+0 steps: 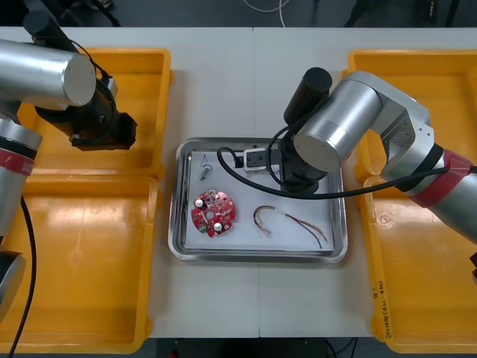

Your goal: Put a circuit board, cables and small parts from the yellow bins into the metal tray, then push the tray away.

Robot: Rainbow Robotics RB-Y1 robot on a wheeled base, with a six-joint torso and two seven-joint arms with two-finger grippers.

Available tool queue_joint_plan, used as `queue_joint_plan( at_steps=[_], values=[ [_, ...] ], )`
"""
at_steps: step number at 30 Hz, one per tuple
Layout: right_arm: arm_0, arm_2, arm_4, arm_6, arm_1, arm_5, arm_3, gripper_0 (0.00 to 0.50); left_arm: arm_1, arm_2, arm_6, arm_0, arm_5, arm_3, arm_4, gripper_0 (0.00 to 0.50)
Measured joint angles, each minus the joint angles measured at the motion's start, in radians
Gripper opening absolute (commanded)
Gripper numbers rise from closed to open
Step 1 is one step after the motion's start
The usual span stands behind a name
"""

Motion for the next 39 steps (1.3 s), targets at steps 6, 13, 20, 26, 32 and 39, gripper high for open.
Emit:
queue_joint_plan(
  at_steps=[6,13,20,26,32,39],
  values=[
    [-0.001,-0.025,0.005,-0.004,0.002,0.123,-0.039,0.500,0.000,0.059,0.000,0.009,0.120,-0.129,-0.017,0.000],
    [-0.026,-0.150,0.002,-0.032,0.040,0.307,-0.056,0.500,0.000,0.067,0.000,0.025,0.218,-0.264,-0.055,0.000],
    [-0.038,-0.266,-0.005,-0.187,0.053,0.457,-0.113,0.500,-0.021,0.067,0.000,0.029,0.289,-0.356,-0.095,0.000],
    [-0.038,-0.372,-0.005,-0.325,0.053,0.467,-0.199,0.500,-0.086,0.060,0.000,0.029,0.303,-0.425,-0.115,0.000],
    [-0.036,-0.480,-0.011,-0.511,0.039,0.468,-0.267,0.500,-0.107,-0.042,0.003,0.029,0.303,-0.464,-0.119,0.000],
    [0.011,-0.565,-0.053,-0.676,-0.041,0.468,-0.347,0.500,-0.112,-0.196,0.153,0.024,0.293,-0.466,-0.112,0.000]
  ],
)
